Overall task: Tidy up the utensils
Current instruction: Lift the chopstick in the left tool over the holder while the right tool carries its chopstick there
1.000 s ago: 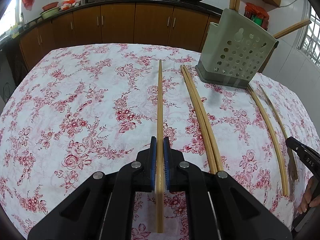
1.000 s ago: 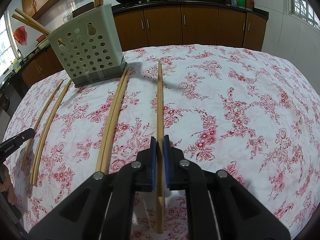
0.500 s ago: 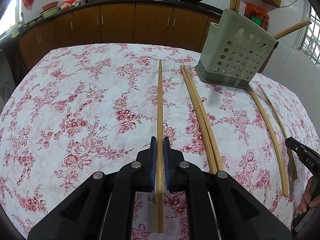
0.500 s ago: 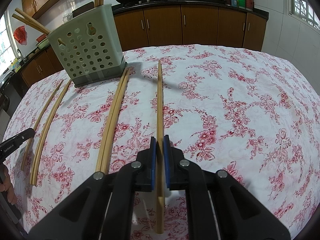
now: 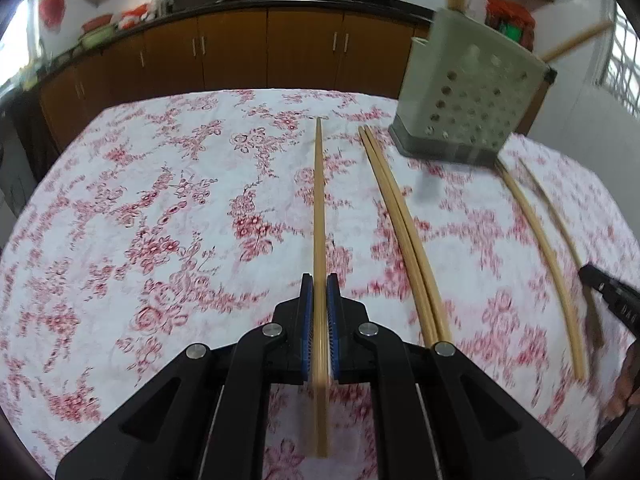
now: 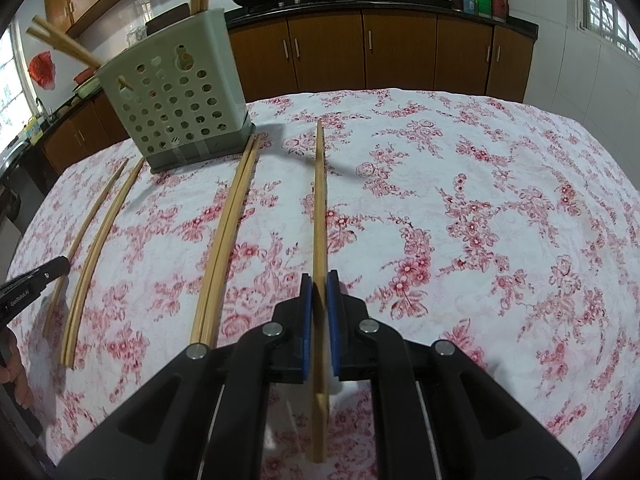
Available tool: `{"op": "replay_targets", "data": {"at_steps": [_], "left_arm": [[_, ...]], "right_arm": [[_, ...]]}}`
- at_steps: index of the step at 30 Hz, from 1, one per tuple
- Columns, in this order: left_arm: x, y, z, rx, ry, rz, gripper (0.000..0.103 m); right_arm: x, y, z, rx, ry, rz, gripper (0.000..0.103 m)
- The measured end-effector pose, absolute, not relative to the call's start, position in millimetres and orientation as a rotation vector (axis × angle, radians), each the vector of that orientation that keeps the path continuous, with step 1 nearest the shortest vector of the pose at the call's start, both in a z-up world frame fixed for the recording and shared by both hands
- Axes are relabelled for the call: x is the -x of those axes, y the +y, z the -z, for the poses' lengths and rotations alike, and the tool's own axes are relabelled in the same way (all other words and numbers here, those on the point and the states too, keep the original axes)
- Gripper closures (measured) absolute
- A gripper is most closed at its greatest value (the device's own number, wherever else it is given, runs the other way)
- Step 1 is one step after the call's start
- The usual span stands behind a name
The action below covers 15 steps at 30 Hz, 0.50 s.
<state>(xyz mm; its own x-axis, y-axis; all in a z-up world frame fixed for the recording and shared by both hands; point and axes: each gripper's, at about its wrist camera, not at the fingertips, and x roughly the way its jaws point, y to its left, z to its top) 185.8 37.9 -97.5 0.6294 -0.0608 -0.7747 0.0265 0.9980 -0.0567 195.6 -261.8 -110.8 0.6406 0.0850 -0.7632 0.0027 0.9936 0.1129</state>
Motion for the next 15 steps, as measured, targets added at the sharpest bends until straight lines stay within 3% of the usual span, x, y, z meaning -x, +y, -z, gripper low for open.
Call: {"op": "replay_targets", "data": {"at_steps": [7,15], "left_arm": [[-179.0,38.6,89.1,0.032,0.881,0.057,0.095],[-162.1,50.7,3.1,0.117,0.633,0.081,0.095]], "right_arm": [[-190.4,-273.1,98.4,-0.153,0.839,-0.044,0.095],[-172.3,-285.2,28.7,-0.166,0.615,-0.026,0.095]]}}
